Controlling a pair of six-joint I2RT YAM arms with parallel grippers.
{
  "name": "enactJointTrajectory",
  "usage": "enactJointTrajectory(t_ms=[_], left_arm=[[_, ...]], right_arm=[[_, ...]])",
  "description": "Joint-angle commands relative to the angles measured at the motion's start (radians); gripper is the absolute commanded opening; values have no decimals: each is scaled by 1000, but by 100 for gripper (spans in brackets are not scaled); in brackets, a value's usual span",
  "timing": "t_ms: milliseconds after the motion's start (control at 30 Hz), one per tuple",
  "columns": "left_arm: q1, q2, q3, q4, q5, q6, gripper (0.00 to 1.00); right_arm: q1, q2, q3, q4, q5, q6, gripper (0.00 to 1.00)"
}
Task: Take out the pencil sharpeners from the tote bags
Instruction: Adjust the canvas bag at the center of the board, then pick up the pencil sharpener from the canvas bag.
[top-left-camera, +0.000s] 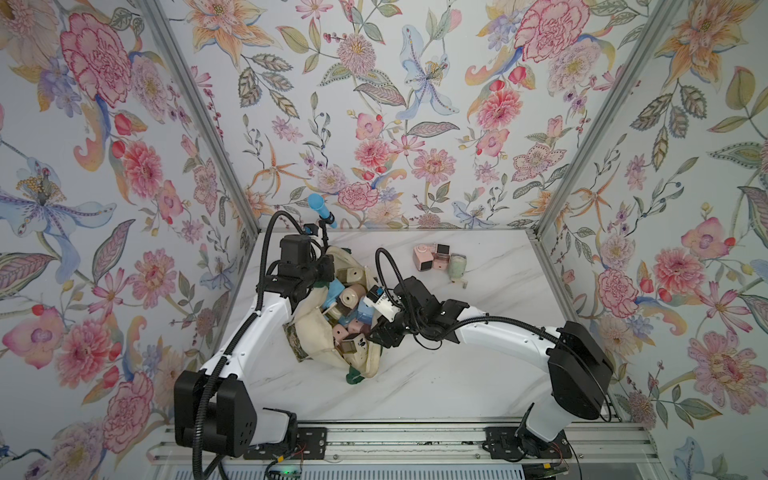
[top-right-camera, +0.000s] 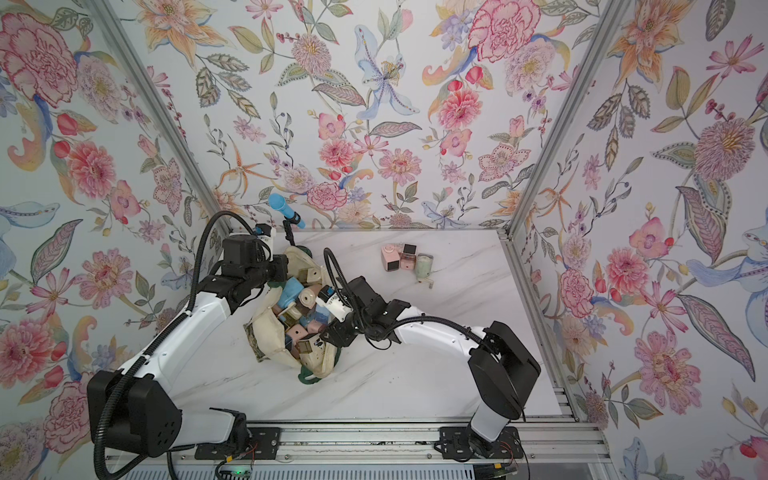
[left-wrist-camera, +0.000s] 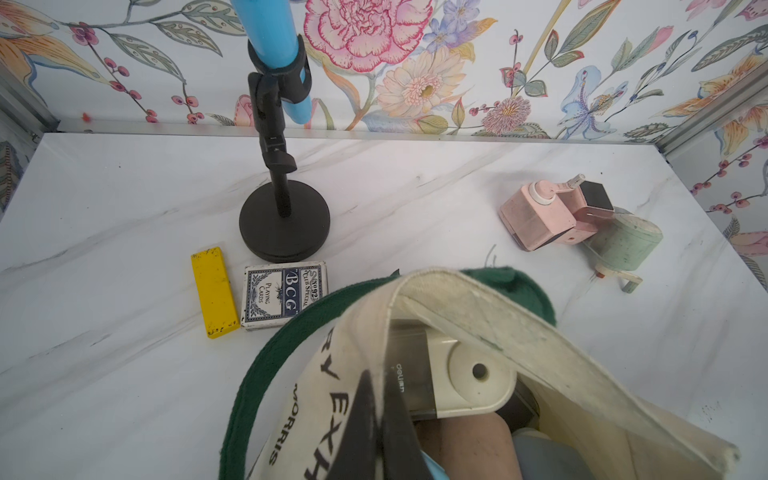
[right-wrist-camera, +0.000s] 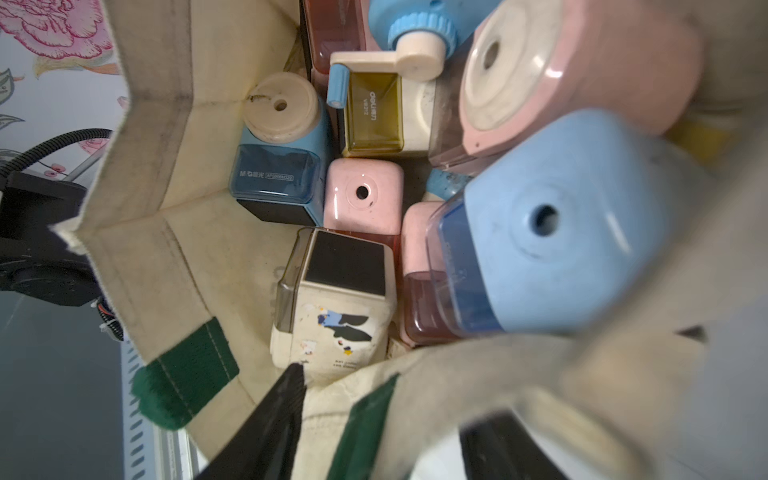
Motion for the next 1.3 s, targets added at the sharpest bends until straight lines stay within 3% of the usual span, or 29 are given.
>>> enactJointTrajectory(t_ms=[0,233,433,700,900,1267], left_arm=[[-9,-46,-18,133,39,4,0],[-10,-65,-17,118,29,7,0],[-7,-68,-12,103,14,6,0],[-7,-68,-9,93,16,1,0],[-7,-69,-5,86,11,4,0],[-7,-72,-5,81,8,6,0]], right_arm=[[-17,-146,-44,26,101,-6,63],[56,-254,-68,67,81,13,67],[143,-99,10,53,62,36,67],[185,89,104,1,193,81,70],[166,162,126,-27,289,92,78],[145,256,165,-81,330,127,100]])
